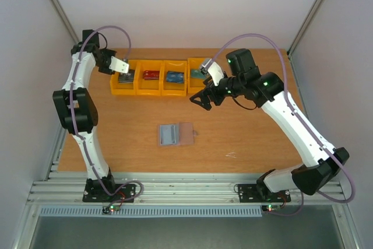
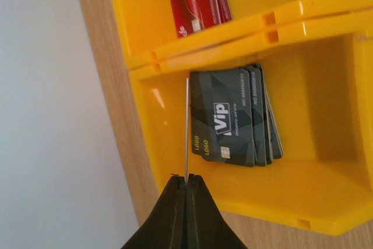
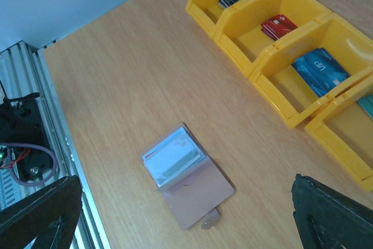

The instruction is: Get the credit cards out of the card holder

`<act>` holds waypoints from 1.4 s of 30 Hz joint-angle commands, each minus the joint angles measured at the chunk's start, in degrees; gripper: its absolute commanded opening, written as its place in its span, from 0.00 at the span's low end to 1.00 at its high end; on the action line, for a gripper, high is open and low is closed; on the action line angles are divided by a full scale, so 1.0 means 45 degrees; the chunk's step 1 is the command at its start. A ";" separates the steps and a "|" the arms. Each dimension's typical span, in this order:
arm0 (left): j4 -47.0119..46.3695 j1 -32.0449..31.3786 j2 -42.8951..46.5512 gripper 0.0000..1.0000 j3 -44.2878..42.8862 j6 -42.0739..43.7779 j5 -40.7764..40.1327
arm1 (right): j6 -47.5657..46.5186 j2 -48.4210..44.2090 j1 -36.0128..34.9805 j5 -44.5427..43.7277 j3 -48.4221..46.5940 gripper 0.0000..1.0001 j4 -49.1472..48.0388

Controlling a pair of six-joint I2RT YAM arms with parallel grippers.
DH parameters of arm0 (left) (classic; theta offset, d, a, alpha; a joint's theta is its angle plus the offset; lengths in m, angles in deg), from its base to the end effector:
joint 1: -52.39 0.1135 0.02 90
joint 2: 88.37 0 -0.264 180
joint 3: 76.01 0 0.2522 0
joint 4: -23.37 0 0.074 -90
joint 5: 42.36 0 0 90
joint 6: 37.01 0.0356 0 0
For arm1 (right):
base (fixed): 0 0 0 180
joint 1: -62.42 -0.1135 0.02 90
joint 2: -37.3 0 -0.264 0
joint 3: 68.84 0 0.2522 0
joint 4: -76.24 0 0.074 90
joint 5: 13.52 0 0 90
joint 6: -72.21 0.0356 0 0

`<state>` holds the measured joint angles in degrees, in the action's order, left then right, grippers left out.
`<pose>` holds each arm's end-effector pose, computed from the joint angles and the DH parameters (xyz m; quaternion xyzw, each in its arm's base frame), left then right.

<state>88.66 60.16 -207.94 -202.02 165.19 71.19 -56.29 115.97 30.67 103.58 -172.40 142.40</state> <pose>0.4538 0.0476 0.2801 0.7788 0.5345 0.1293 0.3017 0.2265 0.1592 0.4088 -0.5886 0.6687 0.1894 0.4129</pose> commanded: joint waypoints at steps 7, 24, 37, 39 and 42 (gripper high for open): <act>-0.0932 0.0148 -0.1832 0.00 -0.0963 0.0623 0.0289 | 0.0290 0.1329 0.0293 0.0428 -0.1370 0.98 -0.0487; -0.3172 -0.0088 -0.2188 0.00 0.0633 0.0430 0.0434 | 0.0084 0.2117 0.0619 0.1131 -0.2115 0.99 0.0155; -0.2283 -0.0096 -0.2276 0.18 0.0696 0.0622 0.0078 | 0.0089 0.2272 0.0807 0.1628 -0.2042 0.98 0.0215; -0.2484 -0.0087 -0.2260 0.26 0.0724 0.0595 0.0024 | 0.0053 0.2268 0.0824 0.1674 -0.2092 0.98 0.0228; -0.2583 -0.0086 -0.2182 0.35 0.0726 0.0559 -0.0038 | 0.0020 0.2229 0.0840 0.1694 -0.2086 0.99 0.0286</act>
<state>77.95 59.79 -217.01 -199.42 167.22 71.08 -55.61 125.61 33.93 109.74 -180.82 143.36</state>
